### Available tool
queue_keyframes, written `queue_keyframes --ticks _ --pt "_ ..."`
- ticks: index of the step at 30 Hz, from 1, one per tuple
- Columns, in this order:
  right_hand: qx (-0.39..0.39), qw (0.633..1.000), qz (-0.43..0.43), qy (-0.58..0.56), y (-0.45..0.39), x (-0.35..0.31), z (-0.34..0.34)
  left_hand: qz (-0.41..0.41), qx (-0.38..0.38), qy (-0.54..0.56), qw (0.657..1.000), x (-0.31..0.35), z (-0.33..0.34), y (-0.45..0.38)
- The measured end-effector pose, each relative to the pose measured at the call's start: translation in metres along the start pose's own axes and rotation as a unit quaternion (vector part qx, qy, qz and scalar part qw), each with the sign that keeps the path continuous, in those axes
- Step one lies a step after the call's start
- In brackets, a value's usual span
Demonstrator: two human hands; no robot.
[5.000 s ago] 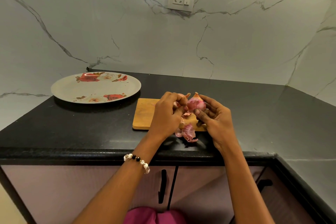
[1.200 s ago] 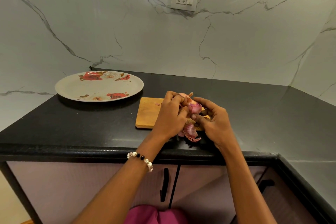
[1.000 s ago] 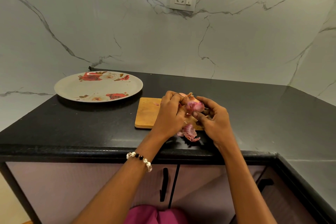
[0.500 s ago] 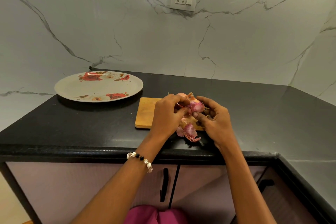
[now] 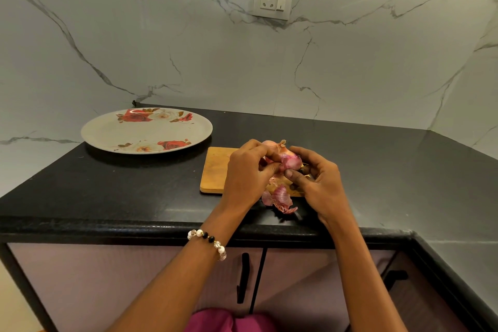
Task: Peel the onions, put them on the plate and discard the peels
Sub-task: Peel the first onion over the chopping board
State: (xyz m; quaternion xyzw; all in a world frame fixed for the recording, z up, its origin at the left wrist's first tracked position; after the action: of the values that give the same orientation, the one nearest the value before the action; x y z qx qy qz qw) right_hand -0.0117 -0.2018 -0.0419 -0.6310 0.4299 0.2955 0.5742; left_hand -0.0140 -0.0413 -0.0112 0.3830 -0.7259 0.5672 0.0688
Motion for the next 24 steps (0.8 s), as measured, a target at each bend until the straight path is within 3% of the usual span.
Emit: queue_keyframes --ticks 24 --pt "-0.009 1.0 0.007 -0.013 -0.0007 0.003 0.0007 -0.022 -0.027 -0.016 0.999 -0.004 0.0051 -0.0002"
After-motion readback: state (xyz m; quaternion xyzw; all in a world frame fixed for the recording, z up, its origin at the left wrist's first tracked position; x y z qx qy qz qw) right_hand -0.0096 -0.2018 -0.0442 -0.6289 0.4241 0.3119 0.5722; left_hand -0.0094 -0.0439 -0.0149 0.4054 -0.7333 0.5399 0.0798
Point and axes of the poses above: each hand's wrist, its own y-axis away from the middle knuckle, its own z-axis out of the palm, x = y × z, the point moved 4 cm from there along -y, towards the middle knuckle, and after that the axes turned 1 degree about -x, right-handed, at the moved point
